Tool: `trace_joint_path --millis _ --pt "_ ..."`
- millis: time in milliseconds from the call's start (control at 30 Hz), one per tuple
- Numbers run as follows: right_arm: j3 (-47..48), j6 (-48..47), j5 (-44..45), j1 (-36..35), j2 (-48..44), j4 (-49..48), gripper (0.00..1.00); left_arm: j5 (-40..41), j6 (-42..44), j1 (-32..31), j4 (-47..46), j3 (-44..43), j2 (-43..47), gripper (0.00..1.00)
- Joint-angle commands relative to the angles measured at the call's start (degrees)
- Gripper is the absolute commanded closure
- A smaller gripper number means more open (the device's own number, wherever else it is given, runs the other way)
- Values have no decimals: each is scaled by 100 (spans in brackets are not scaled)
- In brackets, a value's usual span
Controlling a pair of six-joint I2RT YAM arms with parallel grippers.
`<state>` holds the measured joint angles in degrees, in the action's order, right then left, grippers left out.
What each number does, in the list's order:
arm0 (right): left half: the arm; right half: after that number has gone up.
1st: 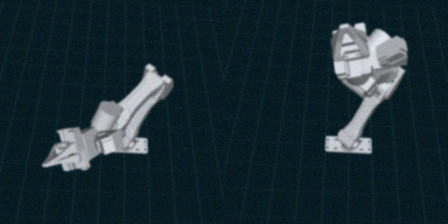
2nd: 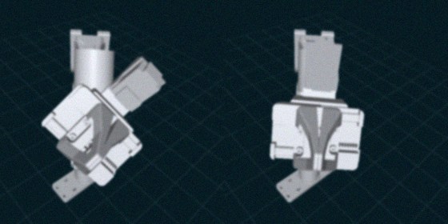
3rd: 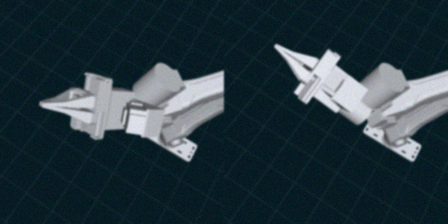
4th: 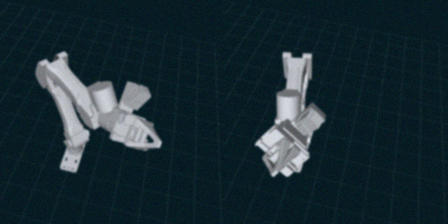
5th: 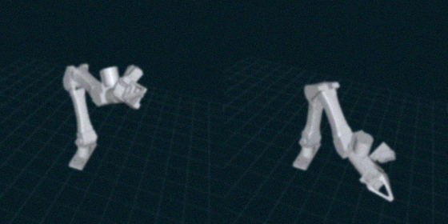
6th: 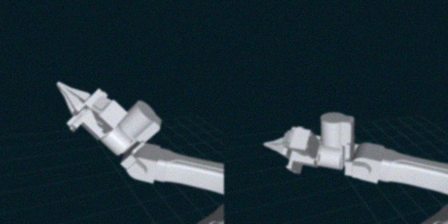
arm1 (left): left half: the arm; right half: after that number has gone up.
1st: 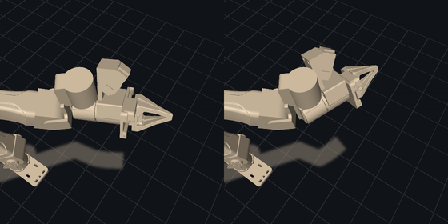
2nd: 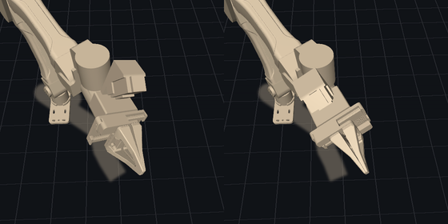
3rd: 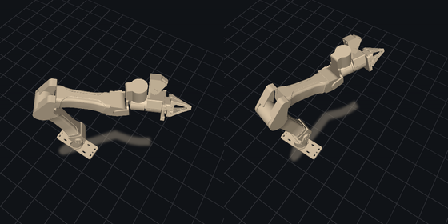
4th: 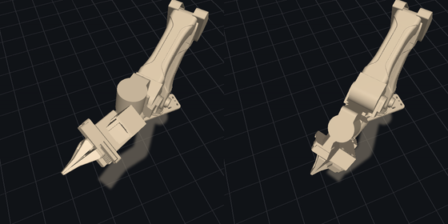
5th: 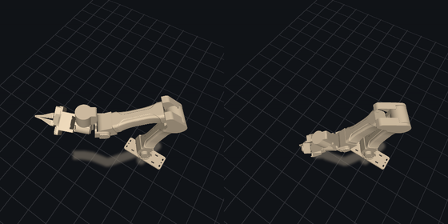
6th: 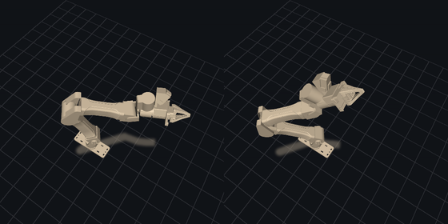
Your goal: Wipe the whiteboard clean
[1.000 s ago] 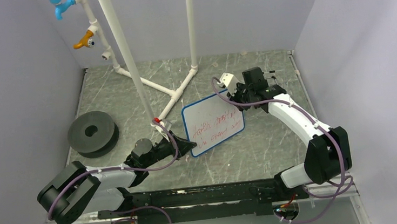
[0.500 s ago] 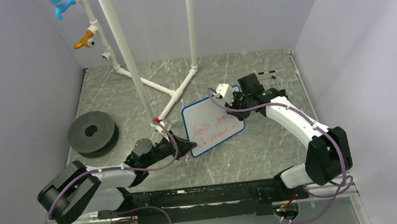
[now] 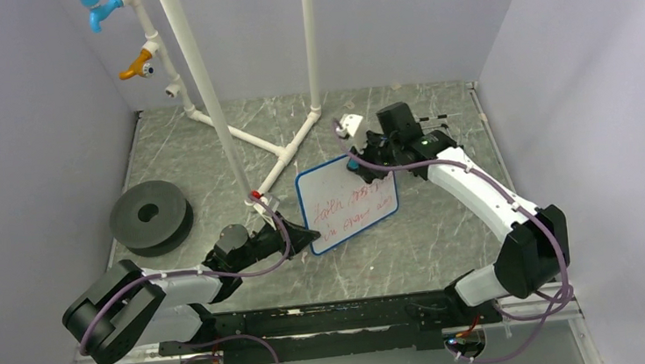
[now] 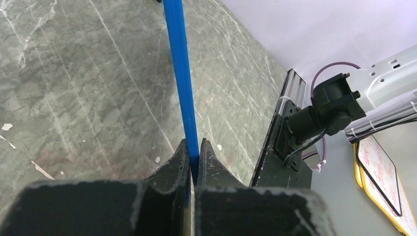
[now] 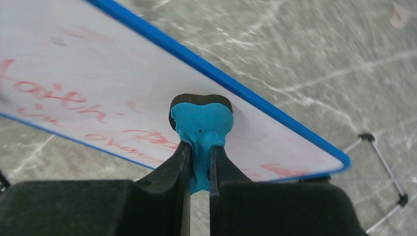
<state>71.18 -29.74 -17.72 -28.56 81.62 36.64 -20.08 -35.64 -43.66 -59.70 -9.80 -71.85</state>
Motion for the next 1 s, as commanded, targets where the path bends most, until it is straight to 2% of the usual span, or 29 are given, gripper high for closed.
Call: trace_joint_path --millis 0,133,267,633,733,833,900,967 --pt "-438 573 603 737 -277 -1009 100 -760 216 -132 -481 -196 177 100" --pt "-1053 794 755 931 -445 -1430 100 -544 41 -130 -628 -155 210 100" --pt "-1230 943 114 841 -375 -1614 100 -503 -188 -128 -934 -178 89 100" --pt "-337 784 -772 -968 83 -1036 100 -427 -429 -132 -981 -448 -319 100" --pt "-90 875 -680 -1268 232 -1044 100 -448 -446 -131 -932 -539 -404 100" --pt "43 1052 -180 -1291 306 -1225 100 -483 -490 -134 -973 -613 -509 100" --pt "-22 1178 324 -1122 238 -1432 100 -480 -525 -130 -1006 -636 -530 100" --pt "-115 1402 408 -720 145 -1601 100 -455 -552 -127 -1032 -635 -532 100"
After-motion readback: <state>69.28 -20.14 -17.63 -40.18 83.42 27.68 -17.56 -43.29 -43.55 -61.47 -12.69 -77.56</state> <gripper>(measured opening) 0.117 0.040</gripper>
